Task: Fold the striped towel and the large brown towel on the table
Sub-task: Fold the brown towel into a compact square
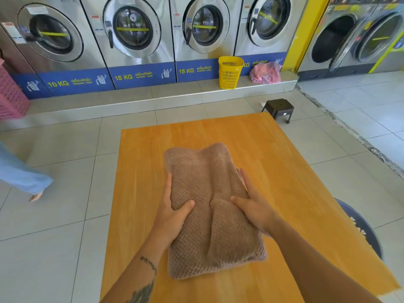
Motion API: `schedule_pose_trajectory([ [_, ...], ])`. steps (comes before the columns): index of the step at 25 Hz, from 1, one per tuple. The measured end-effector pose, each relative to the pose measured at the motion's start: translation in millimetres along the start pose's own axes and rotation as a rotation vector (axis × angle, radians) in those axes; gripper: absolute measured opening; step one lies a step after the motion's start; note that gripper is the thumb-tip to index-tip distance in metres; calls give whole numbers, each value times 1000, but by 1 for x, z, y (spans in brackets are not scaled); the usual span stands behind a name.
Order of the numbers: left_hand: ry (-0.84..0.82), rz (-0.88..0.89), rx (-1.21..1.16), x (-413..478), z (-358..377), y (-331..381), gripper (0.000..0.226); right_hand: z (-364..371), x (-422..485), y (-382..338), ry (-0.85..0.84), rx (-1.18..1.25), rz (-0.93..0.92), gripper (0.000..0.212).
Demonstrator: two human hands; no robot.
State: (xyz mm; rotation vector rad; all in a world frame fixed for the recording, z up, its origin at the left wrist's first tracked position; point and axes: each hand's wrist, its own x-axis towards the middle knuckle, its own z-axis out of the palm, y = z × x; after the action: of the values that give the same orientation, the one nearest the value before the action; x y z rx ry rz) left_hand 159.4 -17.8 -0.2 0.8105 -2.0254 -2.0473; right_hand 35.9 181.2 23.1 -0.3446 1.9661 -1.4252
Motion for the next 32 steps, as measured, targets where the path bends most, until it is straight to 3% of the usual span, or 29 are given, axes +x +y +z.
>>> schedule_pose_trajectory([
  [2,-108,24,15,-6,14,7,83,-9,-17,7,24,-129,-106,65],
  [7,-217,121,145,-12,89,19,63,-80,-67,29,262,-211,-92,55],
  [14,-287,132,173,-18,265,28,64,-238,-134,83,487,-229,-63,53],
  [18,-282,140,162,-30,389,34,66,-349,-162,113,489,-309,-59,55],
  [24,-225,86,57,-20,504,41,71,-471,-151,121,418,-471,-53,63],
  [32,-21,-91,54,48,613,-29,69,-553,-56,204,295,-569,84,64],
])
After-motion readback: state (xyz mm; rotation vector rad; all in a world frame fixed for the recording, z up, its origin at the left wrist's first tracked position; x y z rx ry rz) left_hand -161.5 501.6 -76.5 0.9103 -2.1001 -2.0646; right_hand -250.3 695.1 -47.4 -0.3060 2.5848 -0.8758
